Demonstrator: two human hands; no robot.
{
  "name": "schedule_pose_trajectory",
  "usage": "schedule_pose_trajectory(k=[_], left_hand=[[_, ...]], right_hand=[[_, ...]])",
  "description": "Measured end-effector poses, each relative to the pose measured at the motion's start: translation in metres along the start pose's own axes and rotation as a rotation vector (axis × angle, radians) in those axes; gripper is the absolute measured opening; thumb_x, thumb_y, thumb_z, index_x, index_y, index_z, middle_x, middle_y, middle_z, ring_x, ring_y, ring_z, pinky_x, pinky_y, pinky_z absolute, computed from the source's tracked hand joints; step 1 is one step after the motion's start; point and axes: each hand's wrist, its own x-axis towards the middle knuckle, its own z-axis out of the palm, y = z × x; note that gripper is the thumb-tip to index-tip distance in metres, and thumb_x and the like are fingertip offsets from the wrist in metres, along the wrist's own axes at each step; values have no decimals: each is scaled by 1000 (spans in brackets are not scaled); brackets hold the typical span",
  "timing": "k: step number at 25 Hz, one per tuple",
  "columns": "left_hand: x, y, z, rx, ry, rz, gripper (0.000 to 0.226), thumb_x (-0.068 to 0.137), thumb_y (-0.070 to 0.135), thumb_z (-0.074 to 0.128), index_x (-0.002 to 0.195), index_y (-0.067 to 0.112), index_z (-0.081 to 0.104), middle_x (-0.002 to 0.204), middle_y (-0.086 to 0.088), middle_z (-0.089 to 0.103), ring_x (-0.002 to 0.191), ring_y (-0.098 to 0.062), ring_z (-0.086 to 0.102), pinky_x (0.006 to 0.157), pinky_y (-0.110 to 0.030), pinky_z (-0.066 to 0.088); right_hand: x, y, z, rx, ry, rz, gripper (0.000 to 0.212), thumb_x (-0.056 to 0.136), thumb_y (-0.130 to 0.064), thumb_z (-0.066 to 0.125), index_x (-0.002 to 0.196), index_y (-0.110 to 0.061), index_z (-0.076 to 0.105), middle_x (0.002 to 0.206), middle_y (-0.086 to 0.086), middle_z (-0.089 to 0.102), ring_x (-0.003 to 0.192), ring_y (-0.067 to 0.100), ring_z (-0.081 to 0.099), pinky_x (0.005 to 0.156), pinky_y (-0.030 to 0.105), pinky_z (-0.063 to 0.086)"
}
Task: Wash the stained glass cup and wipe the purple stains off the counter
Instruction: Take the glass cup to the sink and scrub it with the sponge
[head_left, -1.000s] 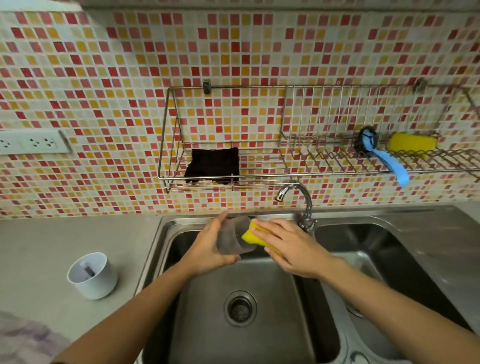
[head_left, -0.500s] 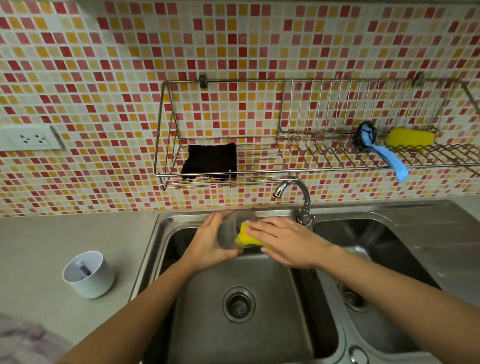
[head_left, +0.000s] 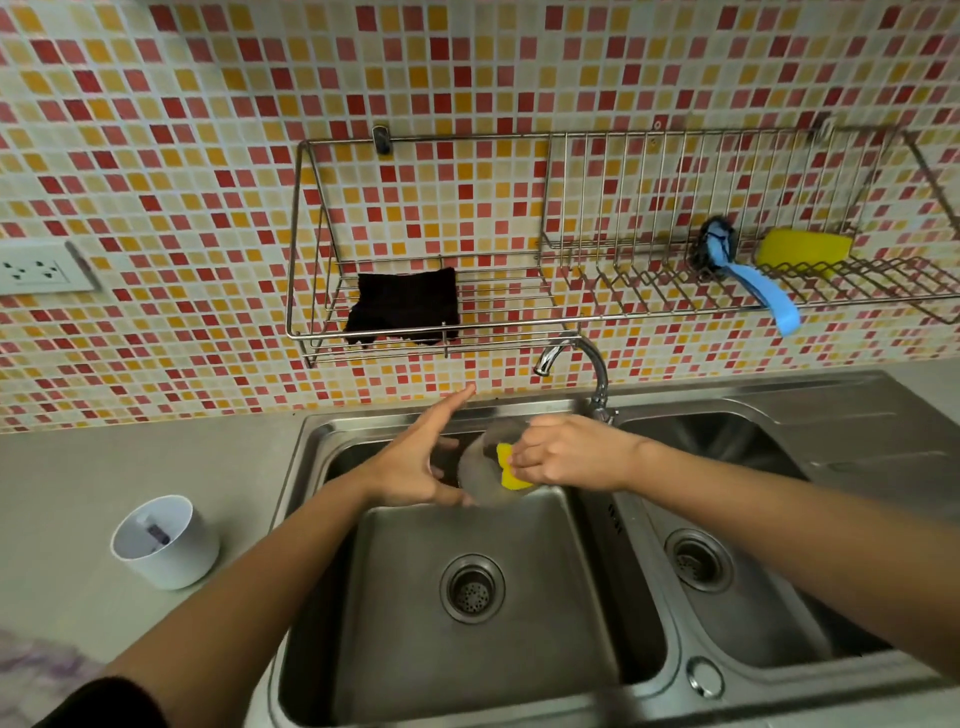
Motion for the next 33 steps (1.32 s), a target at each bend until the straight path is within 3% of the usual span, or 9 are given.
schedule_pose_trajectory(k=[5,9,13,16,18,23,27,31,33], left_hand=[[5,2,13,250,-90,98,95,64,28,84,143,32,30,134,8,46,120,-10,48,98,-31,47],[1,-2,26,574,131,290,87,65,37,77,139,12,39,124,-2,48,114,-15,49,96,-28,45],[-2,-4,29,799,379,457,82,58,35,83,122,3,43,127,-19,50,114,-34,54,82,-42,56],[-4,-6,29,909,416,531,84,55,32,88,116,2,40,124,-25,57,113,-39,57,87,-47,54],[-3,-5,26,944,487,545,82,54,33,89,113,2,41,116,-26,61,105,-39,61,84,-44,55],[-5,-4,26,842,564,393,78,53,35,90,107,-2,48,107,-24,62,95,-40,63,74,-45,58],[-8,-5,19,805,631,311,77,48,28,91,106,-2,51,98,-21,62,84,-36,63,67,-35,54],[-7,-1,25,815,575,375,83,46,34,92,108,1,47,103,-18,63,90,-34,64,70,-33,54],[-12,-2,30,793,578,355,82,44,32,92,106,0,48,98,-17,63,84,-34,65,66,-33,54]], right_hand=[[5,-8,-2,-106,-93,-62,10,80,-23,67,73,-31,68,77,-18,67,77,5,60,70,18,47],[3,-18,-10,-104,-45,114,7,78,-22,67,74,-28,68,77,-15,67,78,6,60,70,20,45],[12,-43,0,152,-69,239,28,88,-15,51,114,-19,61,112,-3,65,104,21,50,87,31,33],[8,-40,-9,95,-129,286,24,86,-24,52,106,-27,66,107,-14,68,96,10,56,81,24,42],[8,-42,-19,-51,-114,393,22,84,-25,57,102,-26,68,103,-14,68,93,8,59,76,22,45],[25,-51,-24,422,-103,541,34,83,5,49,111,-11,60,98,11,55,103,32,48,76,34,36],[10,-33,-22,-29,-33,564,41,93,-8,33,129,-13,52,127,1,60,109,21,50,86,30,41],[30,-54,-22,787,54,691,44,79,10,49,114,-11,64,102,14,61,96,25,50,71,23,31],[23,-51,-22,853,88,673,46,78,9,50,110,-18,68,102,11,66,90,19,52,66,20,33]])
